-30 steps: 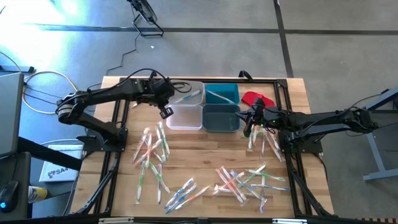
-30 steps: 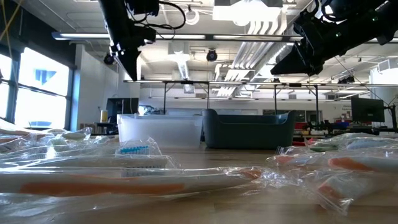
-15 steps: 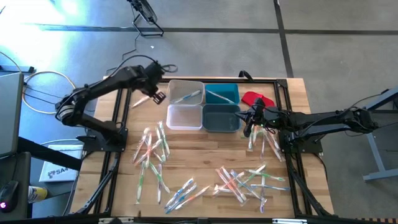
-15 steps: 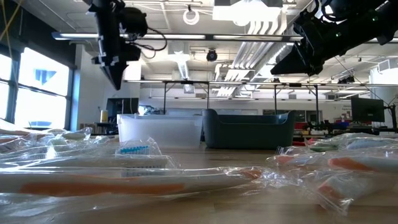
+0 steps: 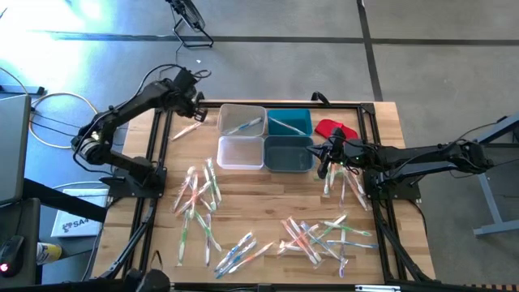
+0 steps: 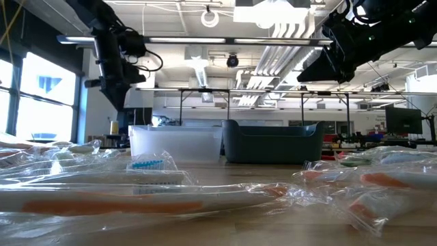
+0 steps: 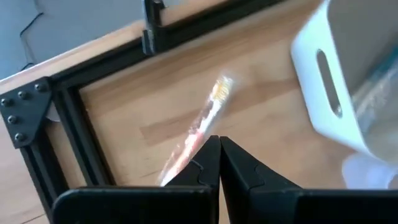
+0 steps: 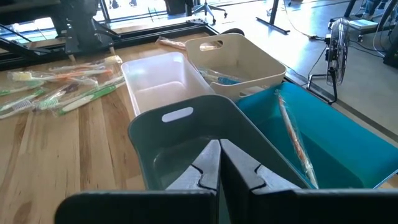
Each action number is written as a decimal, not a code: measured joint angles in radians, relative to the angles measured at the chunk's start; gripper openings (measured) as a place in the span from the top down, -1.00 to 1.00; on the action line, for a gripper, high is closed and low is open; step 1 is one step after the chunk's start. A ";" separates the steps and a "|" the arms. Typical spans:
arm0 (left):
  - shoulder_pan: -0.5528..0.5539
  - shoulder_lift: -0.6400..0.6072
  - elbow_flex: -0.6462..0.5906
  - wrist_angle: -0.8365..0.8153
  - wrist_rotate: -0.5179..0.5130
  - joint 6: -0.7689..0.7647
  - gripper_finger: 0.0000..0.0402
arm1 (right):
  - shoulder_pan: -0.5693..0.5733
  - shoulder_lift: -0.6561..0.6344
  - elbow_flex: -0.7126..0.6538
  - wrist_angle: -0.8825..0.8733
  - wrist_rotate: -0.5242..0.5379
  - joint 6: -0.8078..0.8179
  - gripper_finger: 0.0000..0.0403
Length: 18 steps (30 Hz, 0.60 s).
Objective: Pick & Place Toothbrushes
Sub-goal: Put the orange toothbrush into the blue bin
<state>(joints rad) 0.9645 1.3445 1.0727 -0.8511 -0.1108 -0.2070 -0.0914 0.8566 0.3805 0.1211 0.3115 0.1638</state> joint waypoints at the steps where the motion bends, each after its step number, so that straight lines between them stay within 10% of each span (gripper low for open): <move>1: 0.009 0.000 0.000 0.005 0.001 0.000 1.00 | 0.000 0.000 0.000 0.000 0.000 0.000 0.99; 8: 0.017 0.000 -0.001 -0.017 0.020 0.080 0.87 | 0.000 0.000 0.000 0.000 0.000 0.000 0.99; 18: 0.016 0.103 -0.001 -0.035 0.024 0.154 0.17 | 0.000 0.000 0.000 0.000 0.000 0.000 0.99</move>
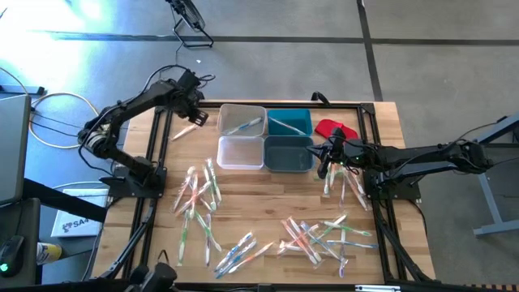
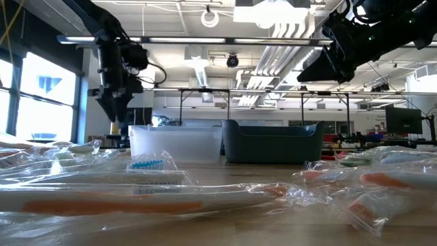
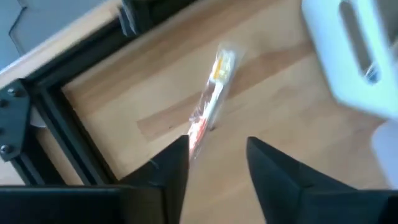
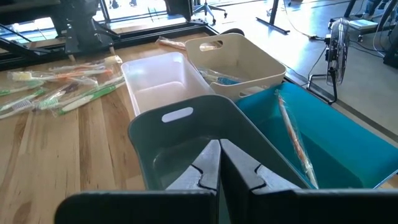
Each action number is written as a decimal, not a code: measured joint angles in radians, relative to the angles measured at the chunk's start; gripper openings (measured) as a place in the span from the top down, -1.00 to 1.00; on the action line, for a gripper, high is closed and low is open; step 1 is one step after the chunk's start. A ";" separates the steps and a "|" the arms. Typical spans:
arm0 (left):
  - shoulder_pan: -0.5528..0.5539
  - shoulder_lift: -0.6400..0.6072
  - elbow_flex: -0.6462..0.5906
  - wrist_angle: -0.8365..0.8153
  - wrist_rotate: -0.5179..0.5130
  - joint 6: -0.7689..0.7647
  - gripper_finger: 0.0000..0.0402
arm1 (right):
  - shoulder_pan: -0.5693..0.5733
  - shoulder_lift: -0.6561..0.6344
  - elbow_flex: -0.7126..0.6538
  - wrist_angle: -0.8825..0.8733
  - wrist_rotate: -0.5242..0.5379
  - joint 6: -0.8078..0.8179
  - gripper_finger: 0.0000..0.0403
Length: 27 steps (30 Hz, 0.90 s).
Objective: Pick & Place Toothbrushes
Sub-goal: Put the orange toothbrush into the blue bin
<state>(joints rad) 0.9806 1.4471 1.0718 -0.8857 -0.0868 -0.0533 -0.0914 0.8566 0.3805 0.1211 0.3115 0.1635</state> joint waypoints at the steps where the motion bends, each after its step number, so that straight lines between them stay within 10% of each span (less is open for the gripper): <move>1: 0.000 0.016 0.000 -0.007 -0.001 0.000 0.13 | 0.000 0.000 0.000 0.000 0.000 0.000 0.99; 27: 0.001 0.289 0.000 0.026 -0.062 -0.030 0.05 | 0.000 0.000 0.000 0.000 0.000 -0.003 0.99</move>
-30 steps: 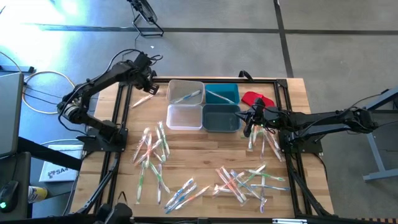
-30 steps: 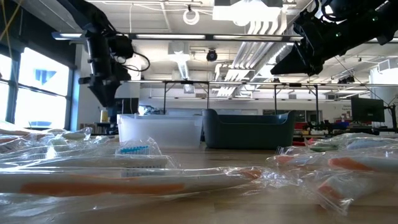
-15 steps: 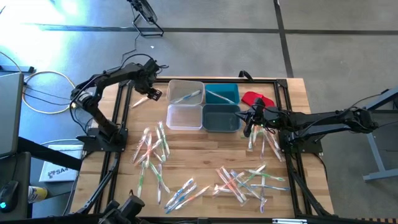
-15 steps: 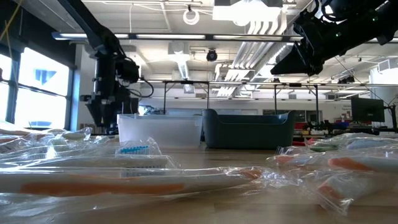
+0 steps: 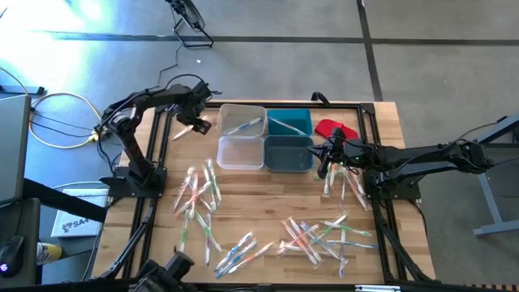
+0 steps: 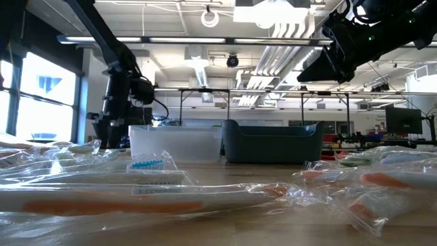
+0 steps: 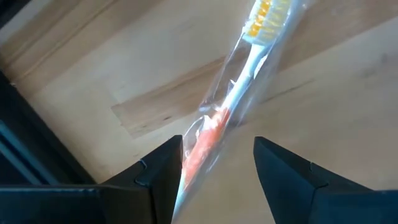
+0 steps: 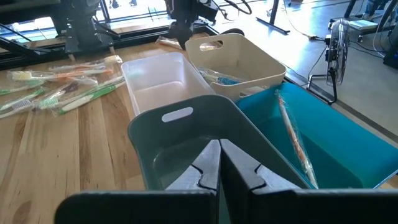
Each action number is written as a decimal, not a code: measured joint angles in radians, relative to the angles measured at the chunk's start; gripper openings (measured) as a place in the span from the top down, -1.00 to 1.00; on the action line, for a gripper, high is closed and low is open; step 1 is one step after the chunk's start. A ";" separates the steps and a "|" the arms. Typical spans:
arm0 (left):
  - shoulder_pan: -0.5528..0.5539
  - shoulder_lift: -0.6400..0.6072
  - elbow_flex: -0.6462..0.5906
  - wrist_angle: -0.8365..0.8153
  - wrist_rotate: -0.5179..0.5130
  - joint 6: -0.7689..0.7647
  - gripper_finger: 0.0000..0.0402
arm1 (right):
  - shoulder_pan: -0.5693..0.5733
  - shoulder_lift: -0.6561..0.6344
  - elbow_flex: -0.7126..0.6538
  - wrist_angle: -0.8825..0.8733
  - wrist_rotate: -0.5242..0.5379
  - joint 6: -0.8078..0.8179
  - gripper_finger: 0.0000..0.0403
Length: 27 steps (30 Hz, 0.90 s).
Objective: Pick & Place Toothbrushes
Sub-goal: Put the orange toothbrush into the blue bin
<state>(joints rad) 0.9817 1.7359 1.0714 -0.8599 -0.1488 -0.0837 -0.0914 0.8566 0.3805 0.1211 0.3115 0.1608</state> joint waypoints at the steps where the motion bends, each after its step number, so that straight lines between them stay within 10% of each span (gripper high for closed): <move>1: 0.000 0.009 0.000 0.004 0.000 0.000 0.05 | 0.000 0.000 0.000 0.000 0.000 0.001 0.99; 15: 0.000 0.041 0.005 0.003 0.026 0.000 0.11 | 0.000 0.000 0.000 -0.001 0.000 0.003 0.99; 27: -0.001 0.042 0.004 -0.001 0.076 0.000 0.85 | 0.000 0.000 0.000 -0.001 0.000 0.003 0.99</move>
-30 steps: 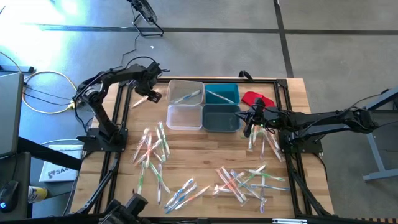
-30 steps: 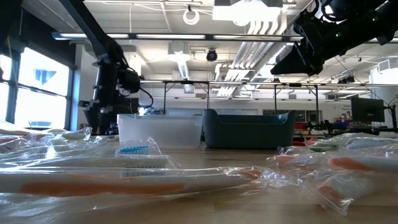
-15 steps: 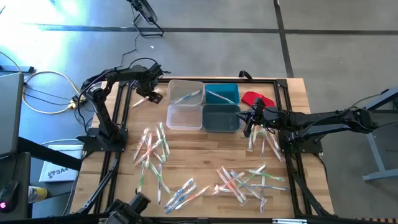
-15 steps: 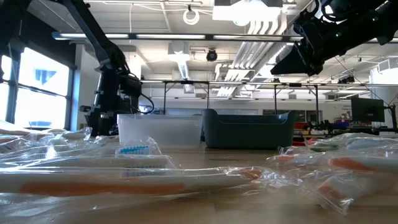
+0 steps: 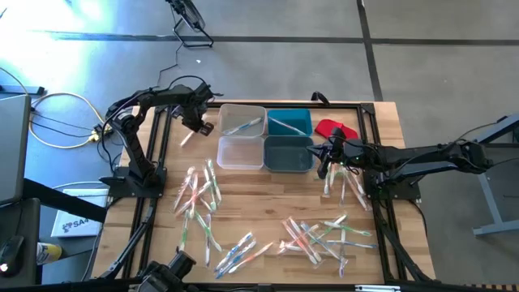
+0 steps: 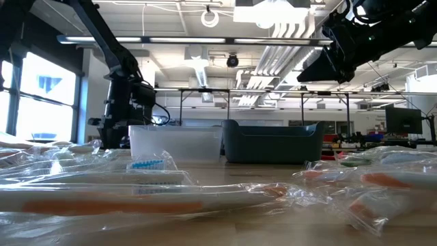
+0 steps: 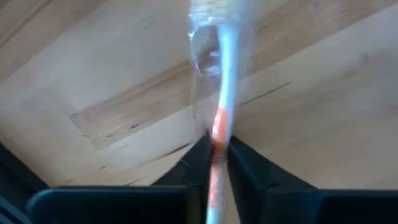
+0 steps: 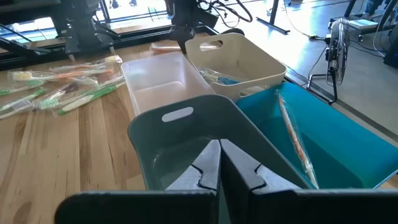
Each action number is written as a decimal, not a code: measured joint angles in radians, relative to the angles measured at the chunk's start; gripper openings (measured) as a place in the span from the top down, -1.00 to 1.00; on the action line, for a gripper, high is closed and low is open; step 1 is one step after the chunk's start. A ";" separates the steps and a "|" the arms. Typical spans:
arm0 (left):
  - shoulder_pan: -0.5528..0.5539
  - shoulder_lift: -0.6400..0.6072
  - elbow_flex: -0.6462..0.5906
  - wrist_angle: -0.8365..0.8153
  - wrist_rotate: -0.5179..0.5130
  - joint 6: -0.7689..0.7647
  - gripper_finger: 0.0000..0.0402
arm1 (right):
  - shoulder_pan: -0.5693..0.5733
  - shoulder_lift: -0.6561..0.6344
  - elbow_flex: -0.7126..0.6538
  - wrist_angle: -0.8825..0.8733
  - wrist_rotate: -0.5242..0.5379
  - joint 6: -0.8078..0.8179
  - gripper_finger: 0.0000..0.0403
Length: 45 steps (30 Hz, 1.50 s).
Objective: Pick & Place Toothbrushes
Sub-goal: Put the orange toothbrush into the blue bin
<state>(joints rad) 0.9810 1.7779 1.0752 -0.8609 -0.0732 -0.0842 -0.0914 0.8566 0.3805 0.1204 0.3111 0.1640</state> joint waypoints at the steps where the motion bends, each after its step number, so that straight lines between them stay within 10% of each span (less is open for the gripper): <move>1: 0.000 0.000 0.000 -0.004 0.000 0.000 0.91 | 0.000 0.000 0.000 0.000 0.000 0.000 0.99; 25: 0.001 -0.188 -0.003 -0.109 -0.033 0.038 0.98 | 0.000 0.000 0.000 0.000 0.000 0.000 0.99; 45: 0.000 -0.529 -0.001 0.196 0.482 0.149 0.97 | 0.000 0.000 0.000 0.031 0.000 0.049 0.99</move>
<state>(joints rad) 0.9810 1.2489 1.0740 -0.6654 0.4092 0.0647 -0.0914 0.8570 0.3805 0.1511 0.3113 0.2131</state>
